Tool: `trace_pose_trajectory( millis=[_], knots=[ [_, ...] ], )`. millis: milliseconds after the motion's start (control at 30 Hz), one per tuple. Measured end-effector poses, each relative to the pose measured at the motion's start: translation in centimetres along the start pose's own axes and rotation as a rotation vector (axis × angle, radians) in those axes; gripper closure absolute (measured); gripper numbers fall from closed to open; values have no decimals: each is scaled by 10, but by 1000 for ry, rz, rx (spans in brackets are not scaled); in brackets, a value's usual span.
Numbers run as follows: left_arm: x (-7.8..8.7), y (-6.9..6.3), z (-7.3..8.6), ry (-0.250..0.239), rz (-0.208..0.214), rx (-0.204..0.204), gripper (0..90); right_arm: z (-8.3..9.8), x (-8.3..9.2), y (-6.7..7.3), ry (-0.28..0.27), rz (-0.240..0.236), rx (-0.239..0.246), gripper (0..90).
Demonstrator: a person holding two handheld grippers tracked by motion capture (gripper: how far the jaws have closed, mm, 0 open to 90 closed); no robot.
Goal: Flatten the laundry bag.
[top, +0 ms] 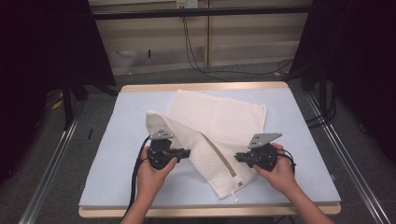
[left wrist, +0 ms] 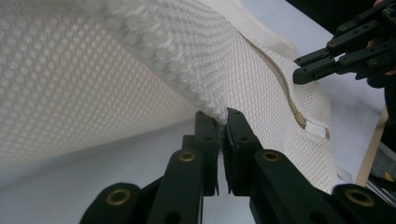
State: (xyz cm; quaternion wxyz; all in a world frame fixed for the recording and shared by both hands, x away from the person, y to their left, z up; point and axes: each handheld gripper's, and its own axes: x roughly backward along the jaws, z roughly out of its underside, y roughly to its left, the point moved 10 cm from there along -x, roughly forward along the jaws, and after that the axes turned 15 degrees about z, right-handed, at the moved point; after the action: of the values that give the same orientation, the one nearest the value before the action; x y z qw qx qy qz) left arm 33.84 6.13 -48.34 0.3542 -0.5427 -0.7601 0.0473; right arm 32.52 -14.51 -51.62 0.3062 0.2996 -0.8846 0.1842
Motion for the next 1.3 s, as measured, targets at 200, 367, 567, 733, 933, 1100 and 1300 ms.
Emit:
trace_pose_trajectory(
  millis=[200,367,567,733,933,1100,1300],
  knots=[
    [13,10,9,-10,-34,16,811,4,3,-8,6,-16,-21,882],
    [28,24,11,-31,-86,22,751,6,3,-8,0,-28,-13,883],
    [47,46,13,-42,-144,47,711,8,3,-7,5,-44,-19,883],
    [60,63,17,-57,-184,77,699,8,4,-7,8,-56,-23,882],
    [76,80,20,-69,-239,101,696,9,5,-7,6,-72,-27,876],
    [83,87,26,-64,-256,111,703,10,9,-7,4,-84,-19,874],
    [90,94,32,-102,-265,139,709,12,17,-10,6,-88,-7,874]
  ],
)
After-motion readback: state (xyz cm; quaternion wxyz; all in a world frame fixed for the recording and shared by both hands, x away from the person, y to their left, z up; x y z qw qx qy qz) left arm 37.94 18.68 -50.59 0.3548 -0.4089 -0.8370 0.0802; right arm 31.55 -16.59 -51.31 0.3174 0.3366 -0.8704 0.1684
